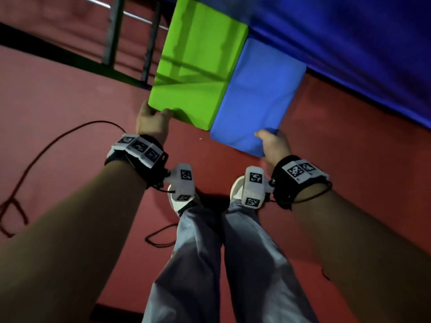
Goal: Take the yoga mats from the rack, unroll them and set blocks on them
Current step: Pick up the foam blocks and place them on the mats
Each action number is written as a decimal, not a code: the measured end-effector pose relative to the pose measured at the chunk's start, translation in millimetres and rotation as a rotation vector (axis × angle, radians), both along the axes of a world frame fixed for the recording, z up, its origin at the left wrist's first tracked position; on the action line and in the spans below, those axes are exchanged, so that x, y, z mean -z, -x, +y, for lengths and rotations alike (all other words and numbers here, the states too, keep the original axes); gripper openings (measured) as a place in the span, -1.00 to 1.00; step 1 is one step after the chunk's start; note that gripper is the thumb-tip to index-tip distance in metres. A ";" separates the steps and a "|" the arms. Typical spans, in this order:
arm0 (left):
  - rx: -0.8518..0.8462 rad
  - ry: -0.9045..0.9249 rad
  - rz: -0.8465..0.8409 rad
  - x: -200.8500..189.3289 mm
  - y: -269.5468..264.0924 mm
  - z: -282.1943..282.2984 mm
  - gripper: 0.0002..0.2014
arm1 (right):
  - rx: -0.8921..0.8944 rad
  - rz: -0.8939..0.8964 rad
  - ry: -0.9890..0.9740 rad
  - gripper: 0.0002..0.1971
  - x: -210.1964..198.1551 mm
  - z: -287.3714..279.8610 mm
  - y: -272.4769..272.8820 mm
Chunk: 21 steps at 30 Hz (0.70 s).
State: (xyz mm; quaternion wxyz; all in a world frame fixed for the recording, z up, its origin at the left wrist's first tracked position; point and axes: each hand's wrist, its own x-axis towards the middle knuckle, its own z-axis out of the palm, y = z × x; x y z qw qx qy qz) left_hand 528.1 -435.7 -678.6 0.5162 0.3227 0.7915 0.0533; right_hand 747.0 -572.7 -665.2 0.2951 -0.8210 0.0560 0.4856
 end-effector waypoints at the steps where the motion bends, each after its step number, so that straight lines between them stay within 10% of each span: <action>1: -0.030 0.003 -0.013 -0.2 -2.0 3.3 -0.53 | 0.009 0.010 -0.002 -0.49 1.2 0.2 -1.2; 8: -0.118 -0.044 -0.038 -20.2 -10.6 0.9 -0.15 | 0.169 0.063 -0.042 -0.21 -4.0 -8.4 -10.2; 12: -0.191 0.000 -0.091 -57.3 -14.0 8.0 -0.06 | 0.190 0.068 -0.070 -0.52 -50.2 3.4 -15.0; 17: -0.302 0.096 -0.134 -119.7 -13.8 8.8 -0.18 | 0.126 0.002 -0.045 -0.20 -81.8 -1.7 -25.3; 21: -0.354 0.185 -0.125 -169.5 6.5 -9.9 -0.46 | -0.001 0.082 0.032 -0.45 -144.2 1.7 -15.7</action>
